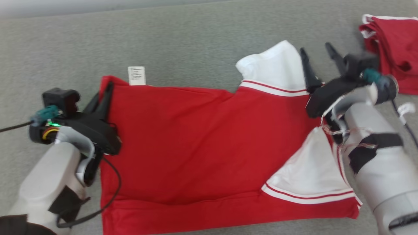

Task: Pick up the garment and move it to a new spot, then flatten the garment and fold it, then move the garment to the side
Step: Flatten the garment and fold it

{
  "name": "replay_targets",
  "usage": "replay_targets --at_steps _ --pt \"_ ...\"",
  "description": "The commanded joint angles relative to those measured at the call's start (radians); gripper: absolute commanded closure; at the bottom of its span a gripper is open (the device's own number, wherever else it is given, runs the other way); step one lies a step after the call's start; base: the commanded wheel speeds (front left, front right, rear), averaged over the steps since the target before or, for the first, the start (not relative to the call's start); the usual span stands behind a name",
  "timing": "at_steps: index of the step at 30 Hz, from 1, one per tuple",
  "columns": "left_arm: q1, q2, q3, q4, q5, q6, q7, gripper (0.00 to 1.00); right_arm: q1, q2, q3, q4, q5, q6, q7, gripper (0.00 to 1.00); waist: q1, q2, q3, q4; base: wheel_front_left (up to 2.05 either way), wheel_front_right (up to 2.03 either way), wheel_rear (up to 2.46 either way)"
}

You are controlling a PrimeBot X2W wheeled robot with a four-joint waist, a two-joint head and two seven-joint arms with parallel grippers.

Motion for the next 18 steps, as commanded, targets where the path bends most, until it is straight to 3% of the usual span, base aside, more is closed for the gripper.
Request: replay_targets --at_steps 1,7,18 --pt "0.016 -0.02 -0.007 -0.024 0.013 0.009 -0.018 1.0 -0.051 -0.012 0.009 0.06 0.01 -0.002 0.023 0.0 0.0 -0.0001 0.016 0.057 0.0 0.0 0.0" --pt "0.028 -0.054 -0.022 -0.092 0.045 0.035 -0.044 1.0 -0.168 -0.04 0.019 0.191 0.032 -0.002 0.071 0.0 0.0 -0.0001 0.066 0.109 0.0 0.0 0.0" --pt "0.036 -0.074 -0.024 -0.181 0.073 0.064 -0.062 1.0 -0.284 -0.061 0.028 0.315 0.025 -0.002 0.133 0.0 0.0 -0.0001 0.145 0.156 0.0 0.0 0.0"
